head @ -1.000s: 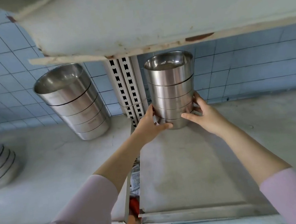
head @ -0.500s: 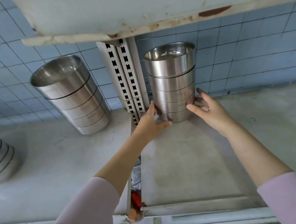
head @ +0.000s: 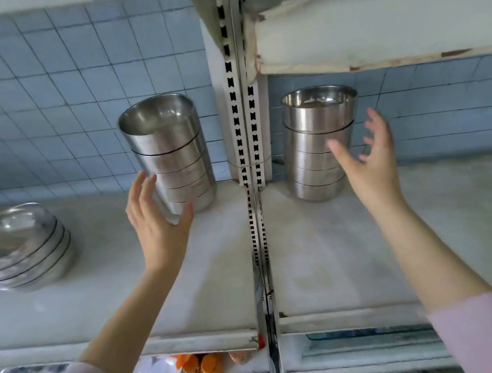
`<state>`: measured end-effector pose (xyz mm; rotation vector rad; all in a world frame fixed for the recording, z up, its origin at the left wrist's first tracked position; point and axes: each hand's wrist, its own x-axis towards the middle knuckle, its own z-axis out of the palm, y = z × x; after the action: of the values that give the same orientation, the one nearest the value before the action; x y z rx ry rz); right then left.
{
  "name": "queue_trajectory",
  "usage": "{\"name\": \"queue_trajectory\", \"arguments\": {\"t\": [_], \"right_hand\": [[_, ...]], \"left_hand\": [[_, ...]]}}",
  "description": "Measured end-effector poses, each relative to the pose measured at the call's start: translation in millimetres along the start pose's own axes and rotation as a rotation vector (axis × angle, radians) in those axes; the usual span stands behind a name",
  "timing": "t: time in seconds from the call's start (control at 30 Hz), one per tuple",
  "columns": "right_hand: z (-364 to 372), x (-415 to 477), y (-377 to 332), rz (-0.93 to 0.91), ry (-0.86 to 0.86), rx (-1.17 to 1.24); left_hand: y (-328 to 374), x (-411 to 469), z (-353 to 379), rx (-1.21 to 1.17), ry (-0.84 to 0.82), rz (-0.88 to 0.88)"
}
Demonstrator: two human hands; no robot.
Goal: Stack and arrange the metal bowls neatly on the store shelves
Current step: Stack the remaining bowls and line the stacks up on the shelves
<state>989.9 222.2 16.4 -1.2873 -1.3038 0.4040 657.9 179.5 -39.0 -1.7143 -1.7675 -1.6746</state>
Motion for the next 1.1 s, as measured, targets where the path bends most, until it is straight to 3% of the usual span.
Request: {"name": "queue_trajectory", "arguments": {"t": [0.1,0.3,0.43,0.63,0.73,0.83,0.9,0.97,1.1], "right_hand": [[4,39,-27,-0.122,-0.004,-0.181],[8,44,-35,-0.087,-0.046,-0.279],[10,39,-40,-0.077,-0.044,-0.313],[9,37,-50,-0.003,-0.071,-0.368],[21,14,-51,0.054,0.041,-0.304],[50,-27,-53,-0.001,0.192,-0.171],[74,-56,-58,-0.005,0.207,-0.104],[100,-81,-66,0.05,0.098,-0.076],[138,-117,-85,0.247,-0.3,0.141]], "left_hand": [[-13,16,0,-0.081,-0.038,-0.109],[-53,44,11,-0.333,-0.443,-0.488],[-71,50,17,-0.46,-0.613,-0.472],[-80,53,25,-0.446,-0.631,-0.434],[-84,56,24,-0.416,-0.63,-0.414],[-85,58,19,-0.424,-0.634,-0.402],[-86,58,15,-0.448,-0.652,-0.402],[-85,55,7,-0.478,-0.68,-0.411],[-82,39,-20,-0.557,-0.74,-0.411]]}}
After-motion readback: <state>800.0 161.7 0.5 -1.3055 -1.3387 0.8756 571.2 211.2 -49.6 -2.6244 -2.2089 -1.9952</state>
